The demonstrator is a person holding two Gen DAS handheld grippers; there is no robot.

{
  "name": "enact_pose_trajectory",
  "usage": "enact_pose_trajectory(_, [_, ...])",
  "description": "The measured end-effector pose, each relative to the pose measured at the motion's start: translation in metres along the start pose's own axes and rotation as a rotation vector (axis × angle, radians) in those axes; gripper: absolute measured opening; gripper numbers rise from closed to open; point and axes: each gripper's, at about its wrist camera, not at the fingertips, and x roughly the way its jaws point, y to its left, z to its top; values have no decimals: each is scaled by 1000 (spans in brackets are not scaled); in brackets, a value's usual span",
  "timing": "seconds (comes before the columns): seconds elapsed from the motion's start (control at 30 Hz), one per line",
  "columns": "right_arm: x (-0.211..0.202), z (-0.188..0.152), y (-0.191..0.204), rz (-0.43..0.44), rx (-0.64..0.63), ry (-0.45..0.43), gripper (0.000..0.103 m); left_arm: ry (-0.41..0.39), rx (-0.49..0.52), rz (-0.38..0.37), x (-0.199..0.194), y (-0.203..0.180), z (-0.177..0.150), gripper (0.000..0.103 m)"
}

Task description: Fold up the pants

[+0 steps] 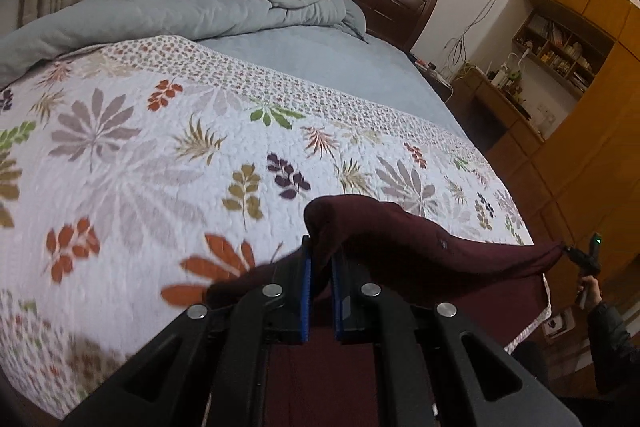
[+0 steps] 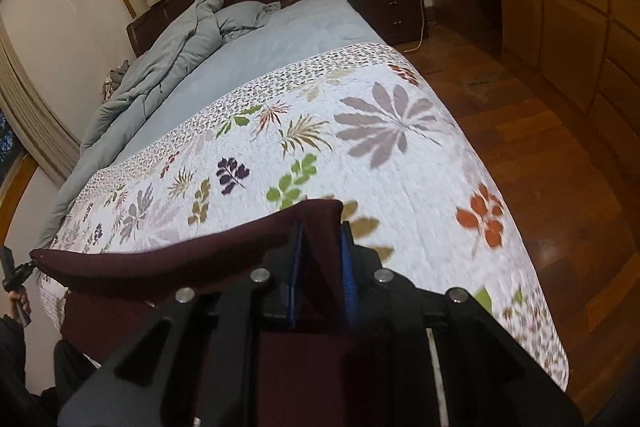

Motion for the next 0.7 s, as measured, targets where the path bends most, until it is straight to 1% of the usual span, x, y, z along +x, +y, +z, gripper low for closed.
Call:
enact_pose_trajectory(0.13, [-14,-31,5,-28,-39,-37,16,5,0,-2,-10,1,-25,8])
enact_pose_trajectory(0.27, [-28,-57,7,-53,-51,-62,17,27,2,5,-15,4,-51,8])
enact_pose_trajectory(0.37, [-35,-76,8,-67,-43,-67,18,46,4,24,-15,9,-68,8])
enact_pose_trajectory(0.5, [-35,-105,6,-118,-48,-60,21,87,10,52,-10,16,-93,8])
enact_pose_trajectory(0.63, [-31,-130,1,-161,-33,-36,26,136,-19,63,4,30,-118,8])
enact_pose_trajectory(0.67, [-31,-134,-1,-164,-18,-31,32,153,-18,72,7,31,-123,9])
enact_pose_trajectory(0.7, [-31,-139,-5,-181,8,-22,38,173,-27,87,11,35,-130,17])
